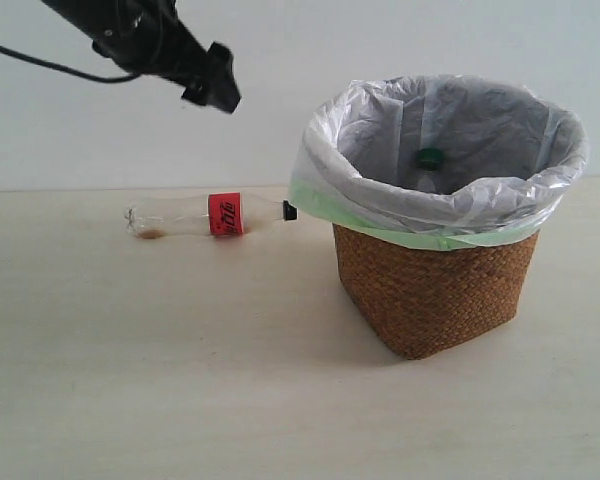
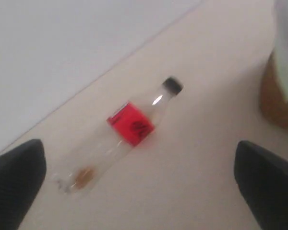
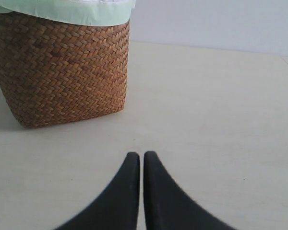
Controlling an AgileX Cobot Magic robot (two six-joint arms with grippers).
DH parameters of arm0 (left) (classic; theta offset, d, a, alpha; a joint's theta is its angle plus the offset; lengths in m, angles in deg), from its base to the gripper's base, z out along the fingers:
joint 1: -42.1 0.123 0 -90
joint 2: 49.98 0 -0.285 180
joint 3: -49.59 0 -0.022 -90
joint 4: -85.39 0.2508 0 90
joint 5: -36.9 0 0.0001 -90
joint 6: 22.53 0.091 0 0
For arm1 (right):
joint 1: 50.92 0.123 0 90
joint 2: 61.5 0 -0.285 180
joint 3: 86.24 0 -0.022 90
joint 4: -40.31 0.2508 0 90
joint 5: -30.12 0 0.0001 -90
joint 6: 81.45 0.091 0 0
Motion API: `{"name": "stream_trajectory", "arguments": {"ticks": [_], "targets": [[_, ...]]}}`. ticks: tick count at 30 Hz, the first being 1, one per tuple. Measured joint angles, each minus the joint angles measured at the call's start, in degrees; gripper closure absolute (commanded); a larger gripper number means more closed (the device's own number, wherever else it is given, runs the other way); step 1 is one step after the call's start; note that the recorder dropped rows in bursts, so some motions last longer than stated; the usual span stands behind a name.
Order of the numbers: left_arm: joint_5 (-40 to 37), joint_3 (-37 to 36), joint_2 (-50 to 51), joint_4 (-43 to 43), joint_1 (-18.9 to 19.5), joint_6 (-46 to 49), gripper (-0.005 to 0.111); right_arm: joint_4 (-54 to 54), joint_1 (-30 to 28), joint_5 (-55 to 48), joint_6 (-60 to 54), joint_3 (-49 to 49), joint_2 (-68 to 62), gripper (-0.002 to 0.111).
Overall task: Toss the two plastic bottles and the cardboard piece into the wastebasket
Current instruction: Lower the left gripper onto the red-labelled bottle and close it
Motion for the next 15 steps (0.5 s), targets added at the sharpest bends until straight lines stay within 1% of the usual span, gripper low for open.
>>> {"name": "stream_trajectory", "arguments": {"ticks": [4, 7, 10, 15], "targets": [[-1.5, -0.9, 4.1, 11.2, 0.0, 1.7, 0.000, 0.0, 0.0, 0.0, 0.0, 0.0, 0.0, 0.108], [-1.5, -1.0, 7.3, 18.5, 0.0, 0.1, 0.000, 0.0, 0.0, 0.0, 0.0, 0.0, 0.0, 0.108], [-1.0, -1.0, 10.4, 22.0, 0.1, -0.6, 0.000, 0.0, 0.0, 0.0, 0.0, 0.0, 0.0, 0.108], [2.2, -1.0, 15.1, 23.5, 0.1, 2.3, 0.000, 0.0, 0.0, 0.0, 0.0, 0.0, 0.0, 0.108]]}}
